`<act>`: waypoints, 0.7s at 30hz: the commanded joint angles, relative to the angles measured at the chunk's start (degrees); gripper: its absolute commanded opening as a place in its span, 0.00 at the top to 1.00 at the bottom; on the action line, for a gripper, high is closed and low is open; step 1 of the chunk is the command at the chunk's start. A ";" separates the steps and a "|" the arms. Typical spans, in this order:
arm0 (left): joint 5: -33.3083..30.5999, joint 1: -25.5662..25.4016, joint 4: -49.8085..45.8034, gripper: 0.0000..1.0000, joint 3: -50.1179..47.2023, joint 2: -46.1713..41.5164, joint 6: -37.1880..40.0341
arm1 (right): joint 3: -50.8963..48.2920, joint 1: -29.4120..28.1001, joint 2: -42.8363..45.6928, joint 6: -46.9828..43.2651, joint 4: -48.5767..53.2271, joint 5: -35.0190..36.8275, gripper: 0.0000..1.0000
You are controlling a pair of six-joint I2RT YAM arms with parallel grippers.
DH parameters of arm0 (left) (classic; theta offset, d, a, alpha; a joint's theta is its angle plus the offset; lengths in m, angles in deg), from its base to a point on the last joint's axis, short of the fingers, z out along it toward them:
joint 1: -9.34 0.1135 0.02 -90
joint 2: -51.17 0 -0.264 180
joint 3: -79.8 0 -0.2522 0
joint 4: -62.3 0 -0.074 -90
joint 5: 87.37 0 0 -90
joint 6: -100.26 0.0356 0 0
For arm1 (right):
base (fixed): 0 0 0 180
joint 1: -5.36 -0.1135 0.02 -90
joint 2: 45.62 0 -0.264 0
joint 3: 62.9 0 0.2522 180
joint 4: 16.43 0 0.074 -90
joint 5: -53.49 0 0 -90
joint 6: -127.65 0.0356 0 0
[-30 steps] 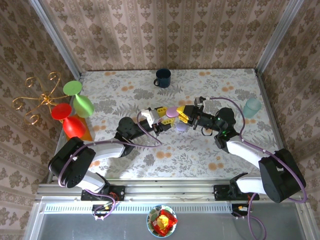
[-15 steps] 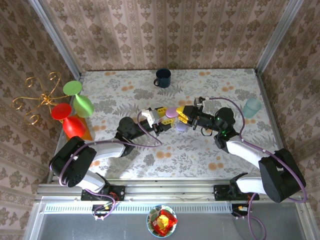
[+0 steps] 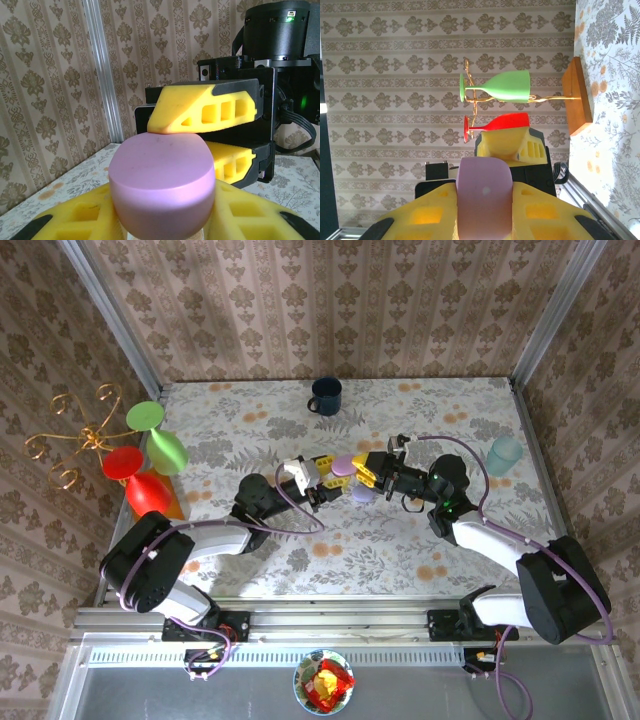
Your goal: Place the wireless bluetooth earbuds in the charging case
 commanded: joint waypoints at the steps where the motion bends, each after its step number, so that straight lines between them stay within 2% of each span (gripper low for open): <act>1: 1.84 -0.20 1.66 0.71 0.31 0.00 0.55 | 1.55 -0.26 0.28 -3.37 2.86 -0.88 0.65; 4: 3.38 0.23 1.63 0.68 -0.69 0.10 1.49 | 1.30 1.04 2.17 -7.60 4.91 -0.36 0.41; 7: 4.62 0.41 1.48 0.67 -2.53 -0.10 1.54 | 0.40 3.33 5.26 -13.47 9.70 -0.84 0.29; 9: 5.57 0.52 1.45 0.66 -4.05 -0.47 0.98 | 0.73 4.73 8.33 -20.98 18.05 -0.75 0.23; 12: 9.16 0.84 1.35 0.66 -6.02 -1.57 -0.26 | 4.58 4.68 14.99 -41.64 40.85 2.87 0.18; 14: 11.62 1.09 1.30 0.66 -6.98 -2.18 -1.72 | 6.36 4.21 18.67 -53.94 50.22 5.83 0.17; 18: 15.14 1.48 1.30 0.66 -8.44 -2.59 -4.27 | 6.62 1.59 25.45 -74.16 57.46 9.31 0.17; 21: 15.42 1.50 1.30 0.67 -9.14 -2.68 -5.23 | 5.27 -1.26 28.87 -82.66 57.52 12.34 0.15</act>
